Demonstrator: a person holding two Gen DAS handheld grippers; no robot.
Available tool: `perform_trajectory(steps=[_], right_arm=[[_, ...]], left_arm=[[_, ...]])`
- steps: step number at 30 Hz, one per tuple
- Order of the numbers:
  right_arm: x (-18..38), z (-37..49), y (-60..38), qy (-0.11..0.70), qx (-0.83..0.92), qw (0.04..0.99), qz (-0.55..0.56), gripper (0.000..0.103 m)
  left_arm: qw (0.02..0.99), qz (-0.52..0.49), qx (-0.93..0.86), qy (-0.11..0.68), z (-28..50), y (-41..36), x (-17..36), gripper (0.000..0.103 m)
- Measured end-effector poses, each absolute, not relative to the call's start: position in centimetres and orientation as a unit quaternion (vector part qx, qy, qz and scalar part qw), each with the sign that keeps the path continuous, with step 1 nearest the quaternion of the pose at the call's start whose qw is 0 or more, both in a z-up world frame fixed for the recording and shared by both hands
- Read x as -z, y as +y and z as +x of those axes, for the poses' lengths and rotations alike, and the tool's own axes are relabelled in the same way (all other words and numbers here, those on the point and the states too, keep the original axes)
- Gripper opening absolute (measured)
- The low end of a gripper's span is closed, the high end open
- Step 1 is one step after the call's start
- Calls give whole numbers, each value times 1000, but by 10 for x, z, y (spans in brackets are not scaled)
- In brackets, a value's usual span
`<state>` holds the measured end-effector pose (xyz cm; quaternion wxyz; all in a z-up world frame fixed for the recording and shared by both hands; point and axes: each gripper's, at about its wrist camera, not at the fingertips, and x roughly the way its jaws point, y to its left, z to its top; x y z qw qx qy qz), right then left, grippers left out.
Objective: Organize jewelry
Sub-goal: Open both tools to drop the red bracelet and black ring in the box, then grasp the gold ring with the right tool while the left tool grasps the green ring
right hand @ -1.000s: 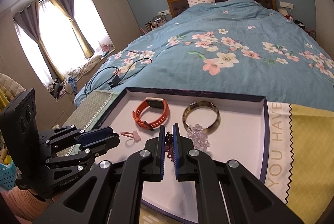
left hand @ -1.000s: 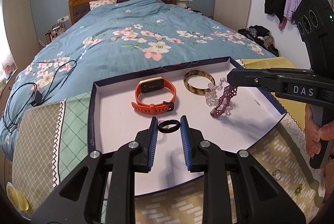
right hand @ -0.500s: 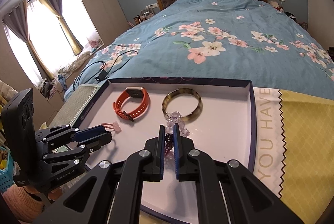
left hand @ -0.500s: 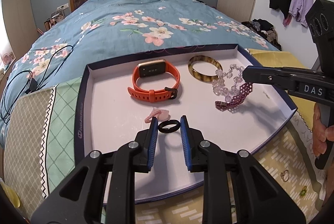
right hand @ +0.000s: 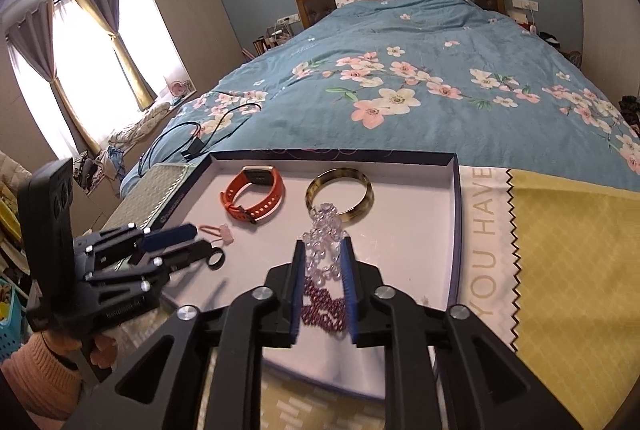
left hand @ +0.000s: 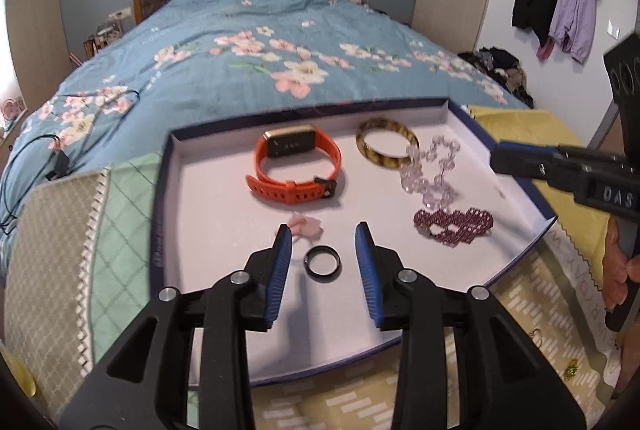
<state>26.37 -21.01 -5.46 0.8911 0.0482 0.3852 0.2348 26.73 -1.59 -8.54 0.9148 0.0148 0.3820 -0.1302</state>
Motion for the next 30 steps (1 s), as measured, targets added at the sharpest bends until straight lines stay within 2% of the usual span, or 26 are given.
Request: perform_trajectory(steps=[3, 11, 25, 26, 28, 30], right_arm=[[50, 251, -212, 378, -246, 891, 45, 22], [50, 215, -213, 377, -273, 885, 33, 30], [79, 154, -228, 416, -276, 866, -3, 32], [82, 146, -232, 422, -277, 863, -4, 33], [87, 135, -239, 432, -293, 853, 8, 42], [90, 125, -242, 440, -299, 847, 5, 42]], left_arm=[[923, 16, 130, 362, 254, -11, 71, 40], [931, 25, 148, 332, 202, -1, 47, 44], [923, 35, 164, 347, 145, -2, 65, 47], [921, 36, 167, 351, 142, -3, 67, 47], [919, 39, 168, 355, 142, -5, 71, 47], [916, 37, 173, 361, 141, -8, 75, 47]])
